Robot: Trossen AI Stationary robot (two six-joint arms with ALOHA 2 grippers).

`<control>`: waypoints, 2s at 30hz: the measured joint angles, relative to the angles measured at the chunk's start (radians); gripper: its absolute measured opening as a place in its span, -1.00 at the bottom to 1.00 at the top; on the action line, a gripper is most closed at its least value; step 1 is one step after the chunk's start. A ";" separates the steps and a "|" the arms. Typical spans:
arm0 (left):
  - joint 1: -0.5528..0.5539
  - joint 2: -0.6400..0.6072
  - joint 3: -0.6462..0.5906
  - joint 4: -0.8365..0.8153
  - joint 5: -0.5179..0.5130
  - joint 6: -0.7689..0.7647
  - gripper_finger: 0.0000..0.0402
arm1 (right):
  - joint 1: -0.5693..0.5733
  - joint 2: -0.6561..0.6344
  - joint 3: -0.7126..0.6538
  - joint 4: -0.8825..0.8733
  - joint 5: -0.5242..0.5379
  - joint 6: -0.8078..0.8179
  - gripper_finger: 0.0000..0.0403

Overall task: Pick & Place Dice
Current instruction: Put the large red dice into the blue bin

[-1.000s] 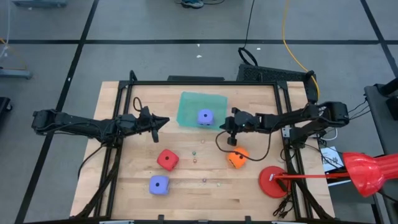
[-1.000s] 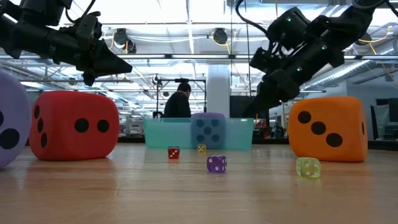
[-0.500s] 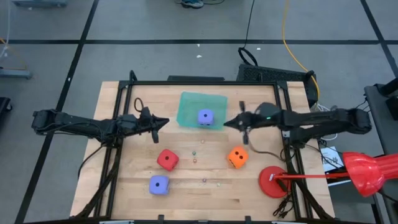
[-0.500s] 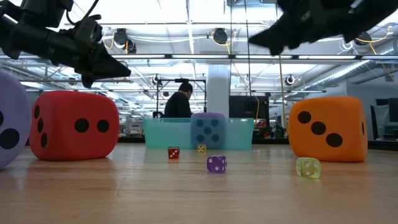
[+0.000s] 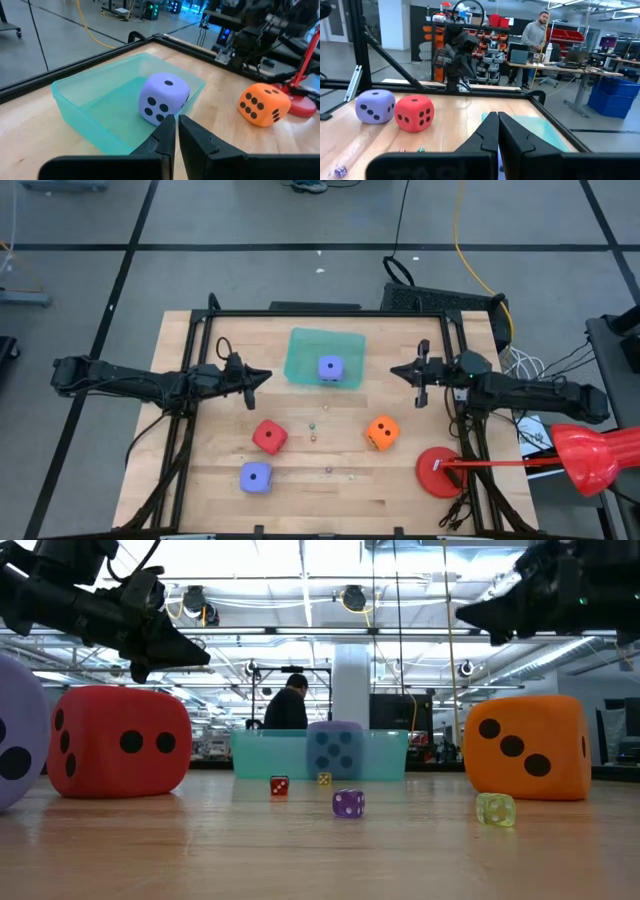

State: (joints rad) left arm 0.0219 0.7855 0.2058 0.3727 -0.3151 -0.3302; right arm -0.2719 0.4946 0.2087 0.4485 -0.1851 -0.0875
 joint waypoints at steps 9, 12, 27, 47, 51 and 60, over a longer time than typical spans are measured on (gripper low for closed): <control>0.000 0.000 0.000 0.020 0.027 0.001 -0.85 | -0.059 -0.044 -0.051 -0.005 0.094 0.025 -1.00; -0.005 0.000 0.000 0.014 0.027 0.054 -0.85 | -0.083 -0.044 -0.051 -0.044 0.105 0.024 -1.00; -0.140 0.028 0.320 -0.450 -0.077 -0.023 -0.85 | -0.096 -0.043 -0.051 -0.080 0.105 -0.005 -1.00; -0.283 0.701 1.223 -1.704 0.148 -0.623 0.53 | -0.095 -0.042 -0.051 -0.088 0.103 -0.011 -1.00; -0.285 0.793 1.224 -1.725 0.224 -0.697 0.89 | -0.095 -0.042 -0.051 -0.086 0.103 -0.035 -1.00; -0.293 0.860 1.224 -1.619 0.312 -0.703 0.89 | -0.095 -0.042 -0.051 -0.085 0.103 -0.037 -1.00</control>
State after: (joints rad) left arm -0.2707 1.6459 1.4296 -1.2461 -0.0028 -1.0328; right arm -0.3672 0.4530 0.1581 0.3638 -0.0823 -0.1246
